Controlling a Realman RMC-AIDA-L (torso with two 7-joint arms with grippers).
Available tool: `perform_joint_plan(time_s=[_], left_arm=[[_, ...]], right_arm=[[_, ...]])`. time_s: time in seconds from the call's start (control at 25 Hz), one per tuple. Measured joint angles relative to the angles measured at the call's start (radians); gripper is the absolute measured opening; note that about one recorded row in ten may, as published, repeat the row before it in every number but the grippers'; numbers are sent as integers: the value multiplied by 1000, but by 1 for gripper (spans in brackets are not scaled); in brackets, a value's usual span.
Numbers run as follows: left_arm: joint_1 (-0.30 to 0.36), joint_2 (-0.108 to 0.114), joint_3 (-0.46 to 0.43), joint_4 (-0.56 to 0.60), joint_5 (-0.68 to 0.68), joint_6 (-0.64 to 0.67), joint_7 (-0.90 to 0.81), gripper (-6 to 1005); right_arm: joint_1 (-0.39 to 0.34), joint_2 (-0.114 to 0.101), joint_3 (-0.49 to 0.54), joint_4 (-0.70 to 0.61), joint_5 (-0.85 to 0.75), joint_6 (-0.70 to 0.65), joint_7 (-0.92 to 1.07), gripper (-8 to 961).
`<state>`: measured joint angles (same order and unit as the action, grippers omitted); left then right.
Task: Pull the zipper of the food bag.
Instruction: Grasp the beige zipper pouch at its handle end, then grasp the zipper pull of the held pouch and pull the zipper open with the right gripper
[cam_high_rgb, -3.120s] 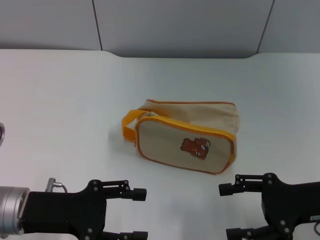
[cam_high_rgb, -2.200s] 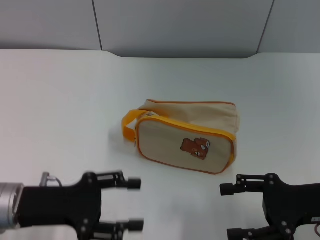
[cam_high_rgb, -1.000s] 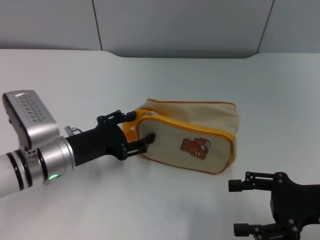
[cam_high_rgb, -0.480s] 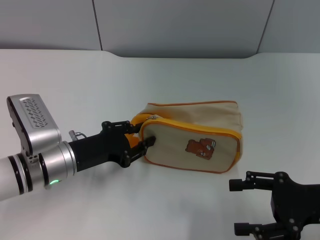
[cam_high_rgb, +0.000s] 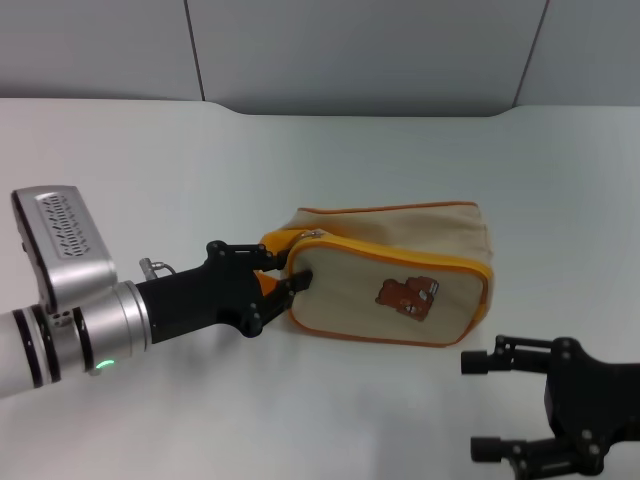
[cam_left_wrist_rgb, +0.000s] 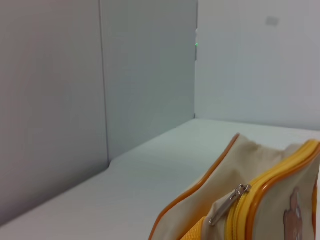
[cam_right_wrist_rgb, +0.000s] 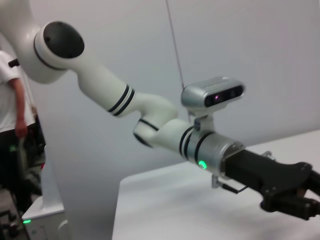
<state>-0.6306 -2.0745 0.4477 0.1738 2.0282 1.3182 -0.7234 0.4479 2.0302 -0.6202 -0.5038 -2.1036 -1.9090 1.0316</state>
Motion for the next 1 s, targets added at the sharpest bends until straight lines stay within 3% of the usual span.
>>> perform_joint_plan(time_s=[0.44,0.56,0.72,1.0], left_arm=[[2,4,-1,128,0,166,20,223],[-8,4,-1,139,-1,186,35,202],[-35,3,6,149,-1,209,65,167],[-66,-1,14,138,-7,213,91,135]], right_arm=[[1,7,84,-4,250,-25,-144,827],[10,17,84,-5,306,26,-222,817],[27,49,83,6,377,149,-464,799],[82,52,80,111,432,289,-769,769]])
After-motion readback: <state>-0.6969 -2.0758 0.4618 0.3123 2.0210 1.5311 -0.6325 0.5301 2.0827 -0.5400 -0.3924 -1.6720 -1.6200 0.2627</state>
